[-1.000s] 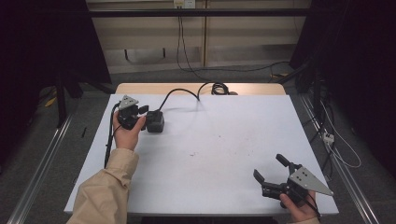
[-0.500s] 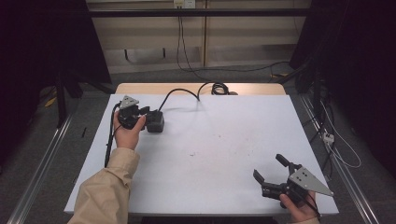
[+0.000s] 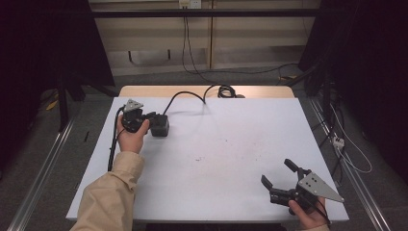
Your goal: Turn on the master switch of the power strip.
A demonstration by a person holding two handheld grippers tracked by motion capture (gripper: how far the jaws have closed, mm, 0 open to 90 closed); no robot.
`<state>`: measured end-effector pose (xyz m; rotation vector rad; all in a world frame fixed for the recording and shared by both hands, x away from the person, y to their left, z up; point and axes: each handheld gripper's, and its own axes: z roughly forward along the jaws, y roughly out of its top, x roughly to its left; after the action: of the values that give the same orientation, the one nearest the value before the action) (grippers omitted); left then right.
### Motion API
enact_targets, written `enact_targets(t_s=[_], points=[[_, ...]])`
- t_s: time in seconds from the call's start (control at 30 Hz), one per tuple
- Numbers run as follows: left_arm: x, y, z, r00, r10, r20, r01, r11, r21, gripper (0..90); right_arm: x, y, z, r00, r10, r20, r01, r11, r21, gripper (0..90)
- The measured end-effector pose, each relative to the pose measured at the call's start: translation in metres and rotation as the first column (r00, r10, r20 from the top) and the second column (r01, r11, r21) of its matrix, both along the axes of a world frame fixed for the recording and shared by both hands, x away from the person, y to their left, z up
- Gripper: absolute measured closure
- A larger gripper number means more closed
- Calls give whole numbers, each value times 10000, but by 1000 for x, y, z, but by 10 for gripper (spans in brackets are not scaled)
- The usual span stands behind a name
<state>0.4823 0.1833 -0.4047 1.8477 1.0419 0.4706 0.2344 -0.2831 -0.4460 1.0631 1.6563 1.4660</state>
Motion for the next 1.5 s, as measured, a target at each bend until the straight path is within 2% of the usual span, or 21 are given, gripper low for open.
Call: enact_targets(t_s=[0.07,0.13,0.2,0.3,0.4,0.47,0.53,0.67,1.5], points=[[0,0,-1,10000,63,5,-63,9999,-97,780,0,0,0,10000,-5,-8,5,10000,12,26],[1,1,-1,10000,19,-22,-19,10000,59,786,0,0,0,10000,-25,-21,25,10000,64,26],[1,1,-2,9999,81,-59,-82,9999,-68,789,0,0,0,10000,-18,-24,18,10000,70,26],[1,1,-2,9999,78,-82,-78,10000,-5,813,0,0,0,10000,-19,-21,19,10000,73,27],[2,1,-3,9998,-24,-176,28,9997,230,864,0,0,0,10000,-23,-17,23,10000,71,27],[1,-1,-4,9995,117,-282,-115,9999,106,900,0,0,0,10000,-26,-14,26,10000,69,27],[2,-1,-4,9993,81,-378,-79,10000,33,900,0,0,0,10000,-27,-12,27,10000,73,27],[2,-1,-6,9985,100,-544,-89,9998,198,900,0,0,0,10000,-33,-3,33,10000,81,27],[5,0,-9,9983,222,-542,-203,9992,352,900,0,0,0,10000,11,-21,-11,10000,52,27]])
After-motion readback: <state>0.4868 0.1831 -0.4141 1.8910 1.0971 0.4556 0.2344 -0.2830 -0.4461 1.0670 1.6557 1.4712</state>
